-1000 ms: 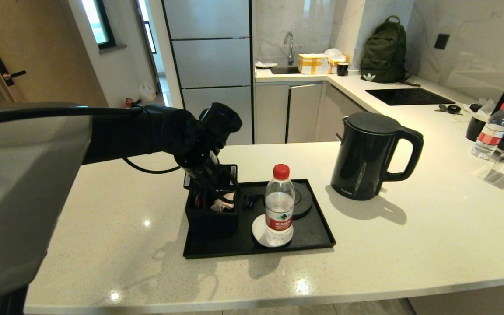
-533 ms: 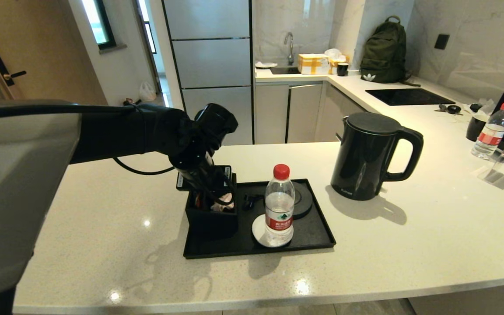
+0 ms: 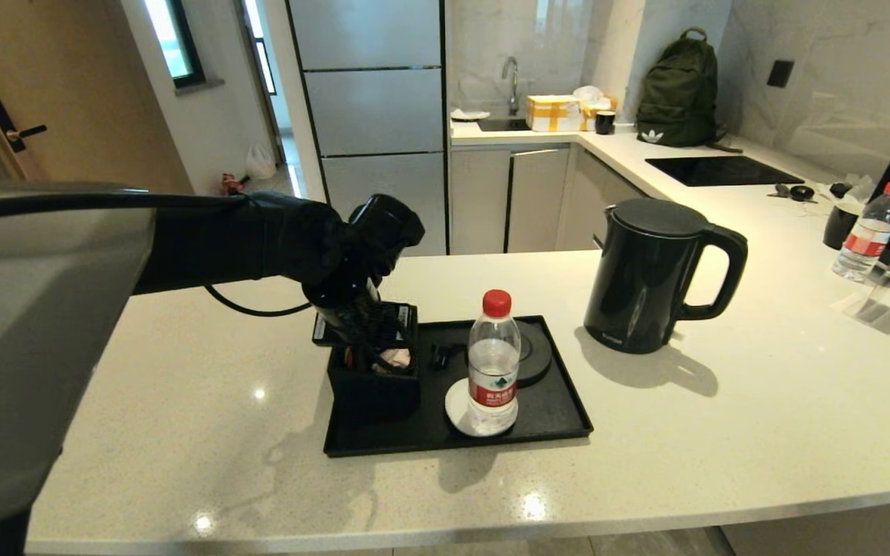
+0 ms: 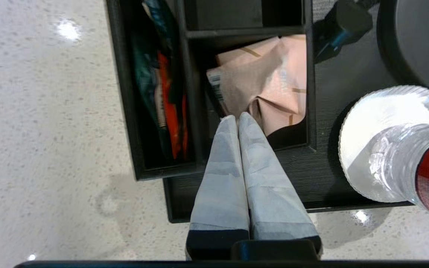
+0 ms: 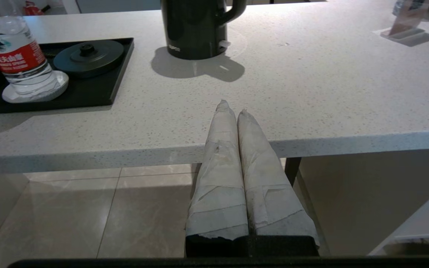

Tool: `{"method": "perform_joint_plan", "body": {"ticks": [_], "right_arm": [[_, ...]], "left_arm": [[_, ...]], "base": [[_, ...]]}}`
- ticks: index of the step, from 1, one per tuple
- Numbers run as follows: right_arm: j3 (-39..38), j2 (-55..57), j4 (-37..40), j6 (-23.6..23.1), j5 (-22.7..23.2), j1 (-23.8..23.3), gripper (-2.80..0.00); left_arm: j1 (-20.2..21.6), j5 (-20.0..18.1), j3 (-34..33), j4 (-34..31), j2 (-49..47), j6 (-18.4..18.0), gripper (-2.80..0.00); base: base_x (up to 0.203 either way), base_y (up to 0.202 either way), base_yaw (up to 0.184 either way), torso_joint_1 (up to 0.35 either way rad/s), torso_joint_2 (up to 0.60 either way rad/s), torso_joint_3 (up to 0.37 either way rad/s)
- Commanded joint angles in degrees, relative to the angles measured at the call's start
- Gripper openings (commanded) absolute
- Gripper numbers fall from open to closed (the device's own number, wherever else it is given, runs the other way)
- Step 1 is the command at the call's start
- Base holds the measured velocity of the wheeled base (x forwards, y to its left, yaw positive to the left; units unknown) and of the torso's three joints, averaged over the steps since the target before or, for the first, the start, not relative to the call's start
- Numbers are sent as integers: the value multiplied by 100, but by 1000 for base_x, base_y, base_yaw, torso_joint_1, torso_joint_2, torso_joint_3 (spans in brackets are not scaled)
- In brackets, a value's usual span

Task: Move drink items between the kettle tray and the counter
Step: Pick up the tea bag

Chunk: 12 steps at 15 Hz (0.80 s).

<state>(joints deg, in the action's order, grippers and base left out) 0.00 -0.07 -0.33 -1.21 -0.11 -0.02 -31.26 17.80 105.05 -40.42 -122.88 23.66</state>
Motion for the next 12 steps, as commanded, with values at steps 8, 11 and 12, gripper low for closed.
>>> {"method": "perform_joint_plan", "body": {"ticks": [8, 11, 12], "right_arm": [[-9, 7, -2, -2, 2, 2, -280], [-9, 7, -2, -2, 2, 2, -280], [-9, 7, -2, -2, 2, 2, -280]], "left_arm": [[-197, -13, -195, -88, 54, -248, -280], [-197, -13, -195, -88, 54, -248, -280], [-197, -13, -195, -88, 54, -248, -280]], "base": [[0, 0, 0, 0, 0, 0], [0, 0, 0, 0, 0, 0], [0, 0, 0, 0, 0, 0]]}}
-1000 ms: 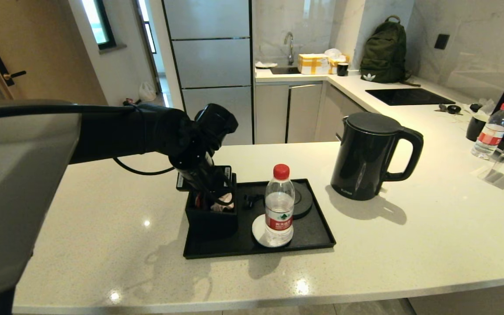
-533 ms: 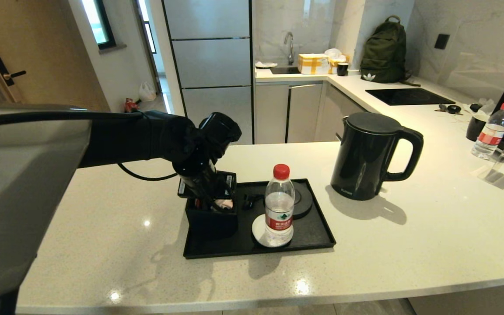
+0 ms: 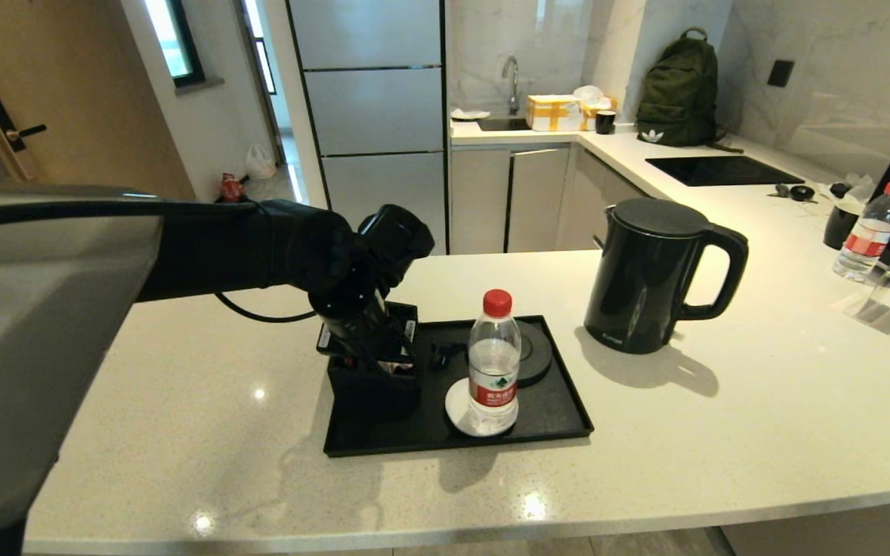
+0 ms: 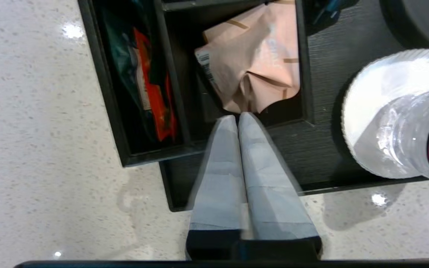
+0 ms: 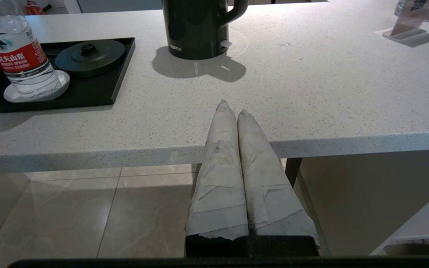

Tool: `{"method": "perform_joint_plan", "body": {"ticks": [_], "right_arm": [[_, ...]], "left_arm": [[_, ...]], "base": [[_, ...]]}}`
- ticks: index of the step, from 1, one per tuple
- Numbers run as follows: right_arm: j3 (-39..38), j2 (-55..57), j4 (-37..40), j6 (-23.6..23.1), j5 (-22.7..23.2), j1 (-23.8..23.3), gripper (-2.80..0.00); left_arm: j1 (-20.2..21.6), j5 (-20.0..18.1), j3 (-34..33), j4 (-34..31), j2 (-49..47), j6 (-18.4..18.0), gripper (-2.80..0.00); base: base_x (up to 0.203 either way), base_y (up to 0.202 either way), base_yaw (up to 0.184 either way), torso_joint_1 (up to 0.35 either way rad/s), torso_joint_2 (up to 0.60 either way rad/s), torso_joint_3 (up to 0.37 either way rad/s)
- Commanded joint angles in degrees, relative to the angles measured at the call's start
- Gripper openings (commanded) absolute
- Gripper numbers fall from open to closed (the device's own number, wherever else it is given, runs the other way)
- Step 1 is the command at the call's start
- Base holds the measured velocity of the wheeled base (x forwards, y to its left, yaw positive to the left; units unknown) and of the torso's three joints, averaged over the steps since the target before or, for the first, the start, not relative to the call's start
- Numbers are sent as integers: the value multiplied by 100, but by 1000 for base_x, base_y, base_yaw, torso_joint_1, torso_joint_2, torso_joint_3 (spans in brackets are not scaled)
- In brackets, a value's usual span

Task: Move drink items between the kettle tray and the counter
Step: Pick up the tea bag

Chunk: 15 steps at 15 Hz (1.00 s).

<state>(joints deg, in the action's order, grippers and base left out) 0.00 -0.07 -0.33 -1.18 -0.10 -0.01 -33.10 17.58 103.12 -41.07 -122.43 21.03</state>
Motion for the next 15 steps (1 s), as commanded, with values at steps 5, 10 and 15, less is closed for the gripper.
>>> {"method": "perform_joint_plan", "body": {"ticks": [5, 10, 15], "right_arm": [[-9, 7, -2, -5, 1, -4, -280], [-9, 7, -2, -5, 1, -8, -280], [-9, 7, -2, -5, 1, 1, -280]], "left_arm": [[-188, 56, -20, -15, -82, -370, 0], [-171, 483, 6, 15, -234, -457, 0], [-144, 580, 156, 55, -369, -521, 0]], "base": [[0, 0, 0, 0, 0, 0], [0, 0, 0, 0, 0, 0], [0, 0, 0, 0, 0, 0]]}}
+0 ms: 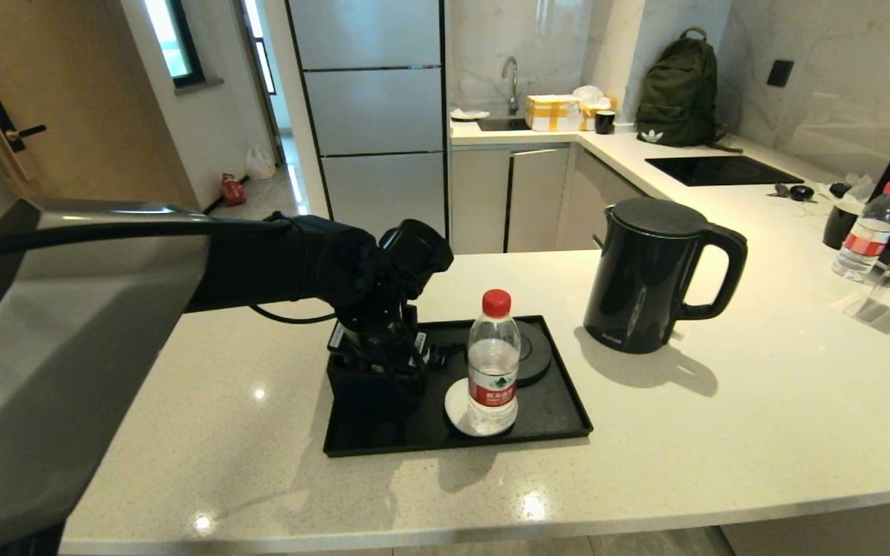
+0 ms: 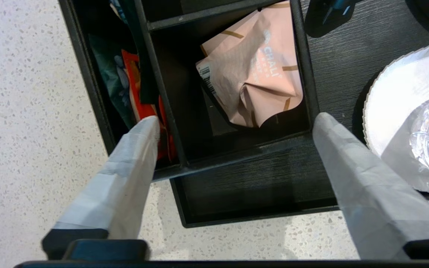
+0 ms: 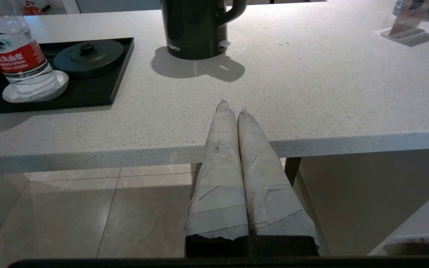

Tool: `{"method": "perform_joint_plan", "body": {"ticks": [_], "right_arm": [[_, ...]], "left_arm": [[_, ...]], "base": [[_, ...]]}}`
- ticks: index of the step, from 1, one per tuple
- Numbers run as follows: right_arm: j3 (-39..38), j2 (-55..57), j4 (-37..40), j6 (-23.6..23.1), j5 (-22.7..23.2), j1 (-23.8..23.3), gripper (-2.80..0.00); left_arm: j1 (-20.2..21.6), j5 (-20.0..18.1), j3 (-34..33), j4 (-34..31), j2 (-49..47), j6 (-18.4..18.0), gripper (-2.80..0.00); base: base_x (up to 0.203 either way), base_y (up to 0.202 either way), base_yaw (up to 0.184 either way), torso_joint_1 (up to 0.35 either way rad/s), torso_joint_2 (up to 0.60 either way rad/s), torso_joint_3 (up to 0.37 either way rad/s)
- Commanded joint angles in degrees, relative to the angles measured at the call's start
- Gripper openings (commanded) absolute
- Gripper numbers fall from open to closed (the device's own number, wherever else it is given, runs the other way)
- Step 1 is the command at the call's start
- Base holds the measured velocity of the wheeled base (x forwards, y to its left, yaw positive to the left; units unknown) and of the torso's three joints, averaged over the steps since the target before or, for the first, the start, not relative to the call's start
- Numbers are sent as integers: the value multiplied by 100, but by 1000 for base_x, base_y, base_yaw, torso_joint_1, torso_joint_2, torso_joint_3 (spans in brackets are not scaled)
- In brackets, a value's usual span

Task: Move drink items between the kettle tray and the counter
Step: Pick up the tea bag

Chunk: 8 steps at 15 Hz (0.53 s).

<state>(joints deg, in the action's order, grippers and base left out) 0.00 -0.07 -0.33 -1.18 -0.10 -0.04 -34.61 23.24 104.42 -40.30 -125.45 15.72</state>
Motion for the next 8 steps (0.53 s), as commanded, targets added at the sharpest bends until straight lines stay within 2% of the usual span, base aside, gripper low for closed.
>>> {"method": "perform_joint_plan", "body": {"ticks": [1, 3, 5, 6, 8], "right_arm": [[-9, 7, -2, -5, 1, 4, -280], [-9, 7, -2, -5, 1, 4, -280], [-9, 7, -2, -5, 1, 4, -280], [-9, 7, -2, -5, 1, 4, -280], [-9, 7, -2, -5, 1, 4, -280]], "left_arm": [[7, 16, 37, -20, -77, 8, 0], [-1, 66, 200, 6, -224, -2, 0], [-2, 502, 285, 38, -323, -14, 0], [-2, 602, 326, 65, -355, -45, 0], [-8, 625, 464, 92, -329, -268, 0]], "base": [[0, 0, 0, 0, 0, 0], [0, 0, 0, 0, 0, 0], [0, 0, 0, 0, 0, 0], [0, 0, 0, 0, 0, 0], [0, 0, 0, 0, 0, 0]]}}
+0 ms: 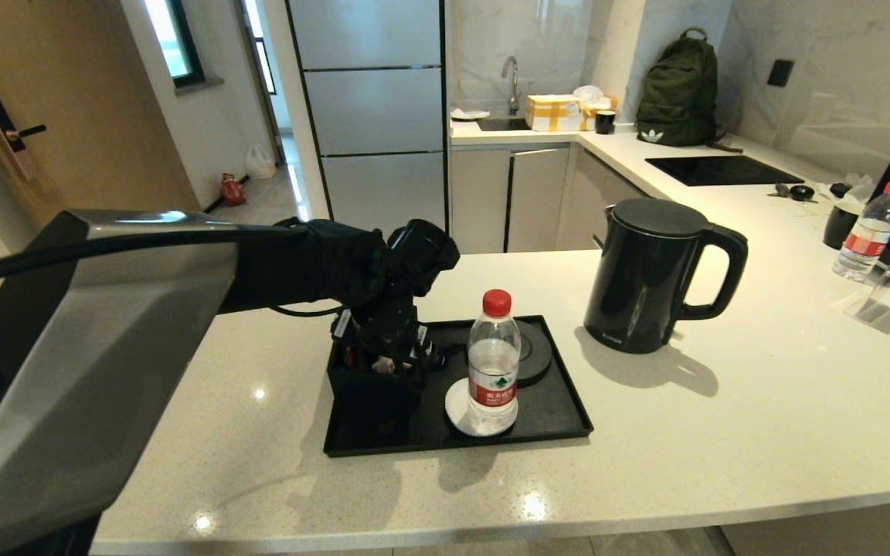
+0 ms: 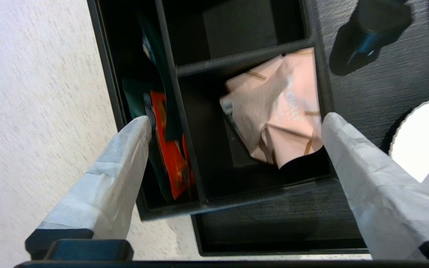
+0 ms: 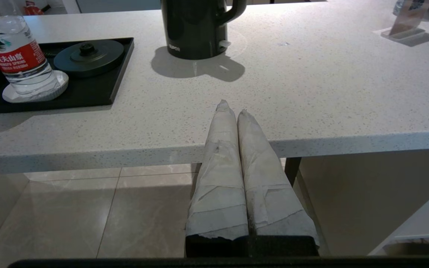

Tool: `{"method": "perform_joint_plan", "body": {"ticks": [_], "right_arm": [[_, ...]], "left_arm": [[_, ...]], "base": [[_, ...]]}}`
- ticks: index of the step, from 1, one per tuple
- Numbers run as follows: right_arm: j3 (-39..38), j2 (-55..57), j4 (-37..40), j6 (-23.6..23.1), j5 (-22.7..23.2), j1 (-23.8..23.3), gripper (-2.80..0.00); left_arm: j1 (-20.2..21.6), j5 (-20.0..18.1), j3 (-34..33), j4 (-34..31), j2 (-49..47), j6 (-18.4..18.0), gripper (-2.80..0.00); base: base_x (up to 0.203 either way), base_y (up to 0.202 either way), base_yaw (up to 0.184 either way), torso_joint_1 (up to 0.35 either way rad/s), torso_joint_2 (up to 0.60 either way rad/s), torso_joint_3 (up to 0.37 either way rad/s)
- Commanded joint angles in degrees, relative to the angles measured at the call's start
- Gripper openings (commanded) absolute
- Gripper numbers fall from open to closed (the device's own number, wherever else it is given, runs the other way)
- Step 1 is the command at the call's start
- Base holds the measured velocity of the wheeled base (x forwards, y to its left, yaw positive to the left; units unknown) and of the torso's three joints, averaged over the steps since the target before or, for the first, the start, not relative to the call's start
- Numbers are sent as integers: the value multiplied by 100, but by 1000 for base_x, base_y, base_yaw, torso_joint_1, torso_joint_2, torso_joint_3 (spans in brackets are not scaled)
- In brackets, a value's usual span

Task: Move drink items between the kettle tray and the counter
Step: Pick up the tea bag

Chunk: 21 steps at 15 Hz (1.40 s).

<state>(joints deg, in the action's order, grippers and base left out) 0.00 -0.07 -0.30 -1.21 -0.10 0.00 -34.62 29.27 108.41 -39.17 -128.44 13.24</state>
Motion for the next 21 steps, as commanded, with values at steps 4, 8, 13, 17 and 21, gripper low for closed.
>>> {"method": "perform_joint_plan", "body": {"ticks": [4, 8, 13, 17, 21], "right_arm": [[-9, 7, -5, -2, 1, 0, -280], [-9, 7, -5, -2, 1, 0, -280], [-9, 7, -5, -2, 1, 0, -280], [-9, 7, -5, -2, 1, -9, -280], [-9, 7, -5, -2, 1, 0, -280]], "left_arm": [[-10, 35, 127, -21, 65, -428, 0], [-22, 26, 112, -48, 83, -551, 0], [-49, -18, 43, -110, 123, -1192, 0], [-53, -79, 48, -126, 144, -1641, 0], [-53, -141, 48, -293, 144, -1808, 0]], "base": [[0, 0, 0, 0, 0, 0], [0, 0, 0, 0, 0, 0], [0, 0, 0, 0, 0, 0], [0, 0, 0, 0, 0, 0], [0, 0, 0, 0, 0, 0]]}}
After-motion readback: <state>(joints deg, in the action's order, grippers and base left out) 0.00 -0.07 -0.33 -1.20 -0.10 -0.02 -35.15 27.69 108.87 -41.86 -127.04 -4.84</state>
